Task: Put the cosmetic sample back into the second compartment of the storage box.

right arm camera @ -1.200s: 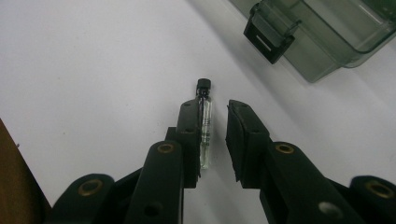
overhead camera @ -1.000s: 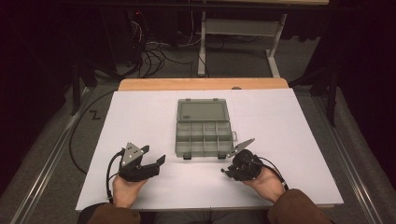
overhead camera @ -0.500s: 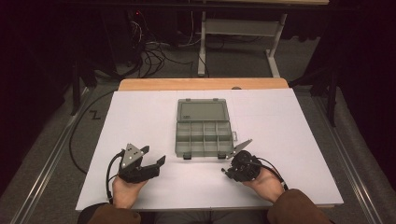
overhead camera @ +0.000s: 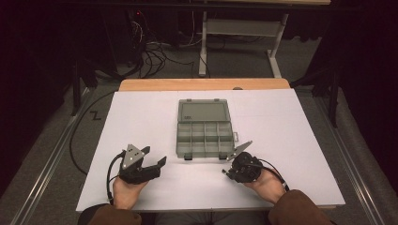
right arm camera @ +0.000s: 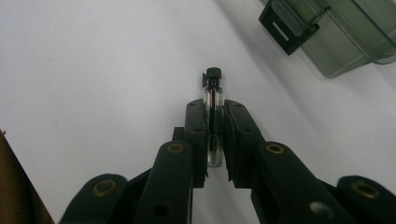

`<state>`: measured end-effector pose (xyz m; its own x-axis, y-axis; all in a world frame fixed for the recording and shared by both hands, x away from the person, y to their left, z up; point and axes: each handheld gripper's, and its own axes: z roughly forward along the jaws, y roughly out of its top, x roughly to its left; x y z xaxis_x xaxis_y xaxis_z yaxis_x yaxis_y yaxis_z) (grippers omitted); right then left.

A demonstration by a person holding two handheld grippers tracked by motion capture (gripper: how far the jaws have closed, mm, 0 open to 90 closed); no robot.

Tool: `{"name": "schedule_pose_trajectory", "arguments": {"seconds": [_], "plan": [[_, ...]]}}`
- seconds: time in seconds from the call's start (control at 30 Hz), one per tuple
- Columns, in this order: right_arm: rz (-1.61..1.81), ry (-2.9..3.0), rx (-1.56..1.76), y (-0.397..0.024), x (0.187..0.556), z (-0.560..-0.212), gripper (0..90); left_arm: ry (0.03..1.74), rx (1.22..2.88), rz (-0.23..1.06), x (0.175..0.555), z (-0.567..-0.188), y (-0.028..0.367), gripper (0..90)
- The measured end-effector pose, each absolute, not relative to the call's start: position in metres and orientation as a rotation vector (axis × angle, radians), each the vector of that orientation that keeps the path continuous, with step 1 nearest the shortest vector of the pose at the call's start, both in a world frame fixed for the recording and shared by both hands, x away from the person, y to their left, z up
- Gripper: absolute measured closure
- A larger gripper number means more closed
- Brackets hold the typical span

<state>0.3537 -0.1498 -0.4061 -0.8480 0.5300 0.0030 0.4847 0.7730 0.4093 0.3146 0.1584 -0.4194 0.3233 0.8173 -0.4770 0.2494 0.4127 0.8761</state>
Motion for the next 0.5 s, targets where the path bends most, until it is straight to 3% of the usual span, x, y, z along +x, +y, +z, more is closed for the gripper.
{"name": "schedule_pose_trajectory", "arguments": {"seconds": [0.5], "plan": [[0.668, 2.846, 0.798, -0.154, 0.357, -0.391, 82.4, 1.212, 1.125, 0.508, 0.314, -0.418, 0.159, 28.4]]}}
